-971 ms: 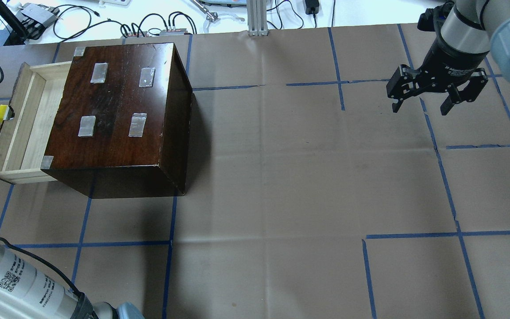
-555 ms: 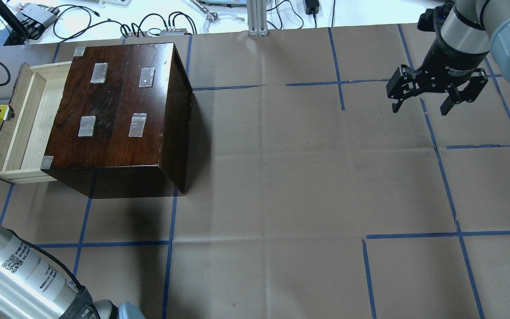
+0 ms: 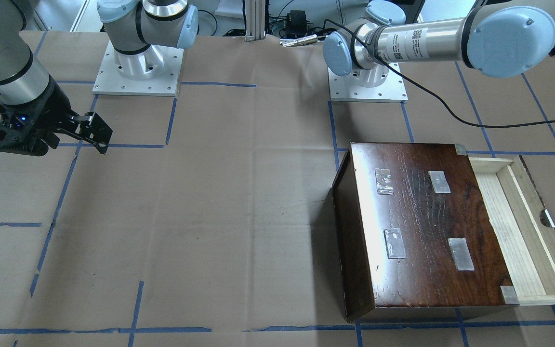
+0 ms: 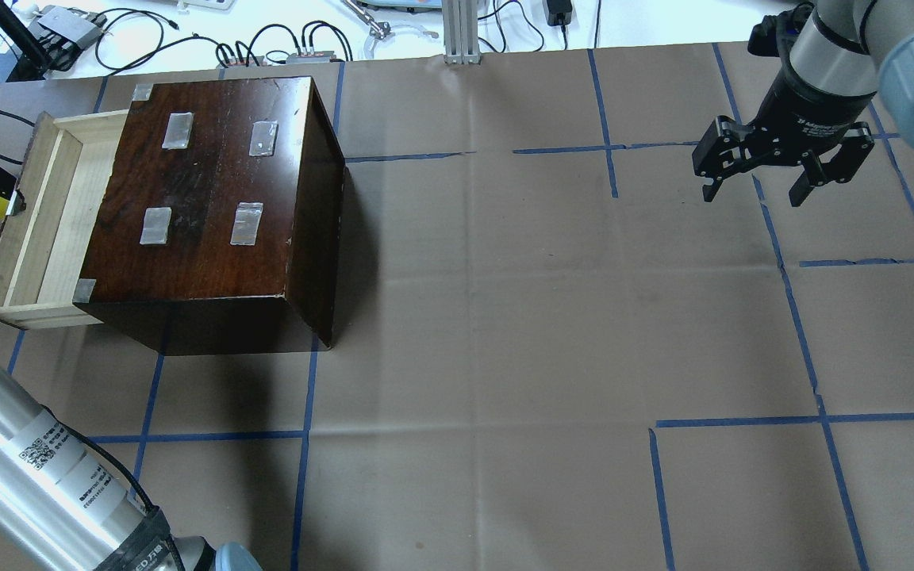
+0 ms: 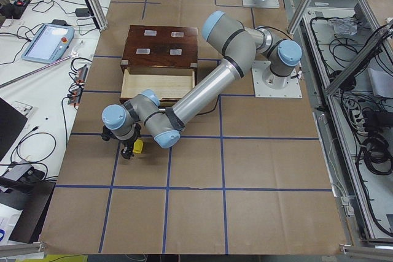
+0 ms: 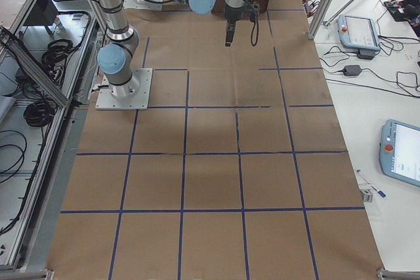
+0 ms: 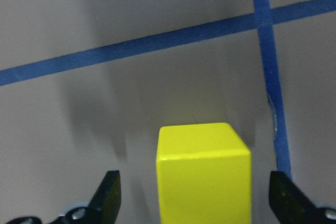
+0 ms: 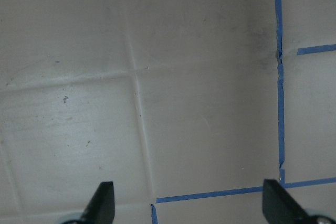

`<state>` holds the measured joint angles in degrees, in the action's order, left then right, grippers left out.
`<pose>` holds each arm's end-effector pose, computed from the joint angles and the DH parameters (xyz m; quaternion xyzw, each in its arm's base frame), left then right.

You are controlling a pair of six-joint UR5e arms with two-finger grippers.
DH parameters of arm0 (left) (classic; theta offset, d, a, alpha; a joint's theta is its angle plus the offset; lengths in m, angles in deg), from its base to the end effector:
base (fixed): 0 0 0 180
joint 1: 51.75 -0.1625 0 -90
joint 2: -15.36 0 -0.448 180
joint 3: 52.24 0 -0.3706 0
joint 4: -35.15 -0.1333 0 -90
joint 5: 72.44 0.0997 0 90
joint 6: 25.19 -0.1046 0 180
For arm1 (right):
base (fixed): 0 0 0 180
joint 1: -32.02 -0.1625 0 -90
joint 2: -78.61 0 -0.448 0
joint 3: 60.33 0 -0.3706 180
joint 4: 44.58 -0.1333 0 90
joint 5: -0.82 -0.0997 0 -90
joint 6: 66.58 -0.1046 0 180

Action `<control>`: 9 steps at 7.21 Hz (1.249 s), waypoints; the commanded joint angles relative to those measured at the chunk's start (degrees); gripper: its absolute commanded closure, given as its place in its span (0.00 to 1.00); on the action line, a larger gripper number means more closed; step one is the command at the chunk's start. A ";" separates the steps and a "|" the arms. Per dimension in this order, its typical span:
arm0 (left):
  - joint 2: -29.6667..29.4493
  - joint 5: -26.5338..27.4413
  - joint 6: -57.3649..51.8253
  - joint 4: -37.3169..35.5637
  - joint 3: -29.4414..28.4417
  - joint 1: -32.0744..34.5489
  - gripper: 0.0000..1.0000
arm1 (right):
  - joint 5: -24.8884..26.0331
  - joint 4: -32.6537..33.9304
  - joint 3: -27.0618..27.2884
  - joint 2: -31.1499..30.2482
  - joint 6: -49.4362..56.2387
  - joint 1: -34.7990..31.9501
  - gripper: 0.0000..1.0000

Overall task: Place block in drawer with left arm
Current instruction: 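Release the handle and lower the left gripper over the yellow cube, then close the left gripper on the yellow cube and lift it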

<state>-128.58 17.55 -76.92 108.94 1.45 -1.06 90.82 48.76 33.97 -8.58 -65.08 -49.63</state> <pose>0.4115 -0.7131 0.2069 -0.1082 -0.9941 -0.0086 0.0089 0.0618 -0.4966 0.4532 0.0597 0.9977 0.0328 0.0028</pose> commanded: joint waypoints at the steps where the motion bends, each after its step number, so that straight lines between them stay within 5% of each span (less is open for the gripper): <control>1: -0.11 -0.08 0.05 -0.31 0.53 0.21 0.02 | 0.00 0.00 0.00 0.00 -0.09 0.00 0.00; 3: -0.55 -0.08 -0.04 -0.31 0.27 0.21 0.11 | 0.00 0.00 0.00 0.09 -0.09 0.00 0.00; 5: -0.47 0.53 -0.21 -0.14 0.36 0.12 0.77 | 0.00 0.00 -0.08 0.00 0.00 0.00 0.00; 6: -0.20 0.89 -0.39 -0.05 0.27 0.12 1.00 | 0.00 0.00 -0.09 0.00 0.00 0.00 0.00; 9: 7.49 0.89 -0.30 6.92 0.71 -0.14 1.00 | 0.00 0.00 0.00 0.00 -0.09 0.00 0.00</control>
<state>-125.47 18.39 -76.95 111.29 1.93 -1.02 90.82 48.75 33.96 -8.58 -65.10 -49.63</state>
